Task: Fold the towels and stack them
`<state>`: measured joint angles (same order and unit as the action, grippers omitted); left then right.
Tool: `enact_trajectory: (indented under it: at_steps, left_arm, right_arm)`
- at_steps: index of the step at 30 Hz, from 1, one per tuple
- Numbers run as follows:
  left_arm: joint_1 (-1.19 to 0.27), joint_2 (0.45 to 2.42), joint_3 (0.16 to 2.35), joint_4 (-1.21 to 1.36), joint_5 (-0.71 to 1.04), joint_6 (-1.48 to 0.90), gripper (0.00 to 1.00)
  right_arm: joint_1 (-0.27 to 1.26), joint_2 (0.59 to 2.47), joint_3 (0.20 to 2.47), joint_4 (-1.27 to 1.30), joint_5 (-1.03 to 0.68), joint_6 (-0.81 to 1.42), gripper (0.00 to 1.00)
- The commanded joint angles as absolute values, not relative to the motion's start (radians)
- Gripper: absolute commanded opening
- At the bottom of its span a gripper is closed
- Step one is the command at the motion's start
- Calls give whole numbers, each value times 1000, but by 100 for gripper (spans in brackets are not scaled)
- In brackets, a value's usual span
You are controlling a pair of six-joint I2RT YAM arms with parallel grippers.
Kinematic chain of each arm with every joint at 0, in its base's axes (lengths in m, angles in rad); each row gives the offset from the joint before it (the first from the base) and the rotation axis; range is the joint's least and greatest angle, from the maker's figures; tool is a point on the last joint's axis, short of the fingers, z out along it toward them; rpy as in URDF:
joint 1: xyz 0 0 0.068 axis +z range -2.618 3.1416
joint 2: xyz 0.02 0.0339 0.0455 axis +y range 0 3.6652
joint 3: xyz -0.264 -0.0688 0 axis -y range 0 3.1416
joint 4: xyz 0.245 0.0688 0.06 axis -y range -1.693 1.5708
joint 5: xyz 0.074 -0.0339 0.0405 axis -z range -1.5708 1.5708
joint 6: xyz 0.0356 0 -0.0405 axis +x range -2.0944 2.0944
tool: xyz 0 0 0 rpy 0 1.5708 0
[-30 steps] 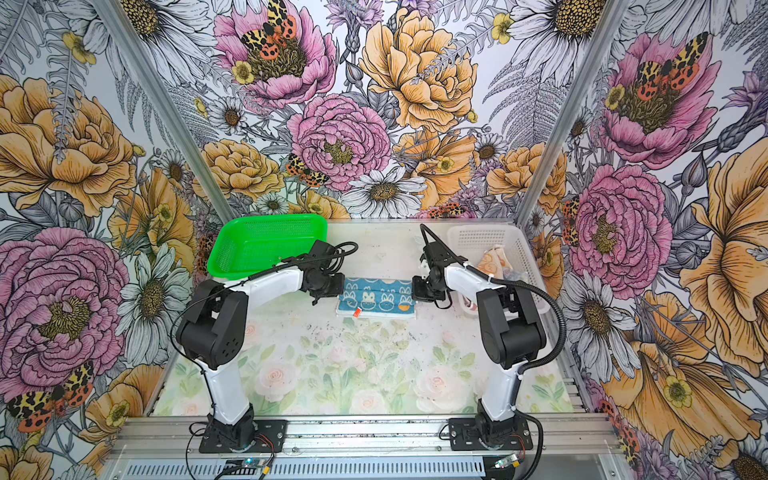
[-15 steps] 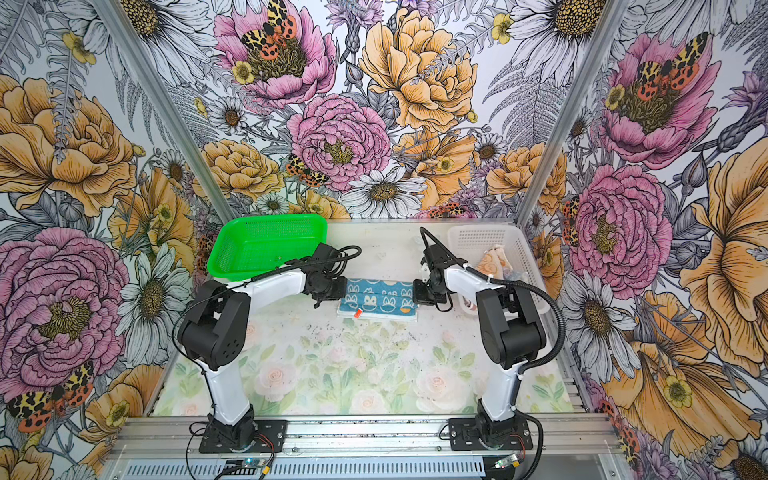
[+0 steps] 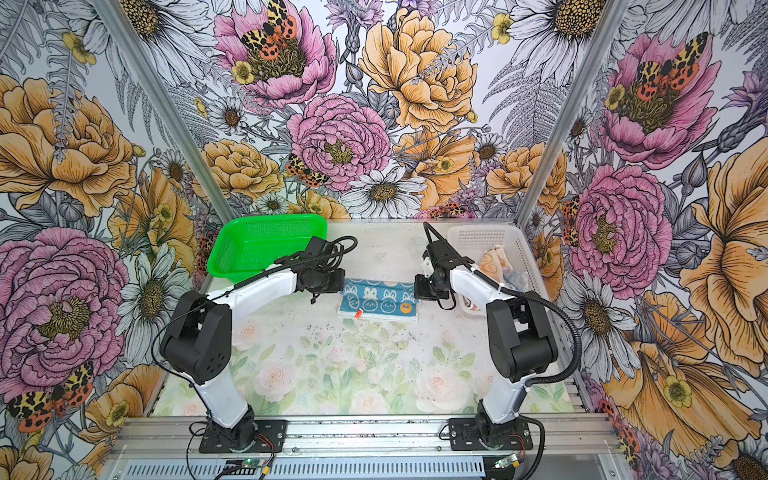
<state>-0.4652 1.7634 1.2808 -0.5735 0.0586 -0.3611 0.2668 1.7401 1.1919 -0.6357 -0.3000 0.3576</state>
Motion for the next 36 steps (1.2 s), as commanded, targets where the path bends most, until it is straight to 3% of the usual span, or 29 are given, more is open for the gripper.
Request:
enact_trajectory:
  at_steps: [1, 21, 36]
  left_arm:
    - [-475, 1762, 1262, -572, 28, -372, 0]
    - [-484, 1847, 1236, -543, 8, -378, 0]
    - [-394, 1962, 1515, -574, 62, -330, 0]
  right_arm:
    - [270, 1725, 1162, -638, -284, 348, 0]
    - [294, 1786, 1151, -606, -287, 352, 0]
    - [237, 1886, 1403, -650, -317, 353, 0]
